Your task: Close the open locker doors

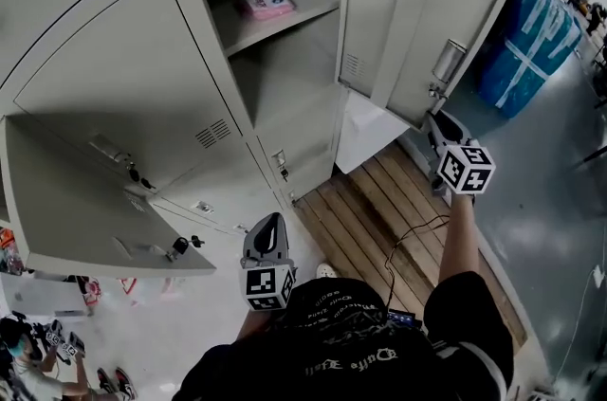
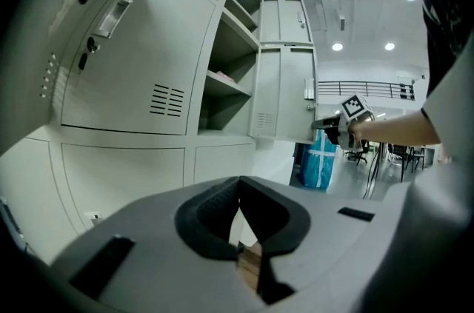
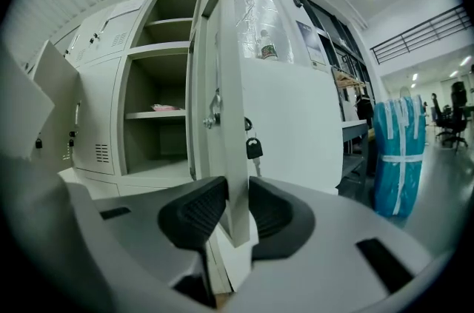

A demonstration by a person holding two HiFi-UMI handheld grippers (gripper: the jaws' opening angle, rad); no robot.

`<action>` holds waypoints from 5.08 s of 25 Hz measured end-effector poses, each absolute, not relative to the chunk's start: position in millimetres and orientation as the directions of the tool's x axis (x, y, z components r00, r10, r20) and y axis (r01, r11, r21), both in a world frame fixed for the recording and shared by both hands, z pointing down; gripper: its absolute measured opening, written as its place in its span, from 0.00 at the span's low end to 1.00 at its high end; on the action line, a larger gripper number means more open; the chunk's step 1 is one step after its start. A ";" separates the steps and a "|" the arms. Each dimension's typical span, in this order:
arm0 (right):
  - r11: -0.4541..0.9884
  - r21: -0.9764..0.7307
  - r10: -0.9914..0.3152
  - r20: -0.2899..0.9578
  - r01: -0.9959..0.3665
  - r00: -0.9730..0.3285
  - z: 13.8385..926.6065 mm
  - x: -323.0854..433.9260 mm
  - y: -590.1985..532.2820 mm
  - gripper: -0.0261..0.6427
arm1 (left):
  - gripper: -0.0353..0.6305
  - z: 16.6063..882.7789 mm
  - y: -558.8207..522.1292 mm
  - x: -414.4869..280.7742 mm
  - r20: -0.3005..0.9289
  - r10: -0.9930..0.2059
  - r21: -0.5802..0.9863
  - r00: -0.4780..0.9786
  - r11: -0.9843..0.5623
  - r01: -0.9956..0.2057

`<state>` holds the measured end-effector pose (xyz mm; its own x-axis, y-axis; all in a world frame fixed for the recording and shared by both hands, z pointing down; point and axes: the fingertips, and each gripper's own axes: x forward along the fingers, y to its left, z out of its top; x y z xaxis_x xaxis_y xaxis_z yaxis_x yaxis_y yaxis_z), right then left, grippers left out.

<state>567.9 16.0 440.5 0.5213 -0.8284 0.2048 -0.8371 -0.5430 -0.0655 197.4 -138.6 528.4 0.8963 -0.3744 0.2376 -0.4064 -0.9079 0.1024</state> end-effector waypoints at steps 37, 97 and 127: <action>-0.256 0.065 -0.961 0.094 -0.965 0.261 436.1 366.5 -71.2 0.17 | 0.06 528.1 -159.5 139.9 0.228 -0.514 0.034 0.827 -0.845 -0.534; -0.095 0.029 -0.989 0.107 -0.995 0.098 446.3 345.1 -292.4 0.08 | 0.06 520.3 -185.4 141.2 0.178 -0.620 0.045 0.764 -0.771 -0.636; -0.276 0.001 -0.903 -0.342 -0.961 0.259 203.4 483.2 -77.3 0.22 | 0.06 491.1 -165.1 218.6 0.142 -0.384 0.091 0.913 -0.913 -0.398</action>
<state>483.2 -77.3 203.4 0.2593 -0.9031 -0.3423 -0.9611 -0.2762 0.0005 218.6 -165.1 491.1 0.9126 -0.3836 0.1416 -0.3979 -0.9128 0.0915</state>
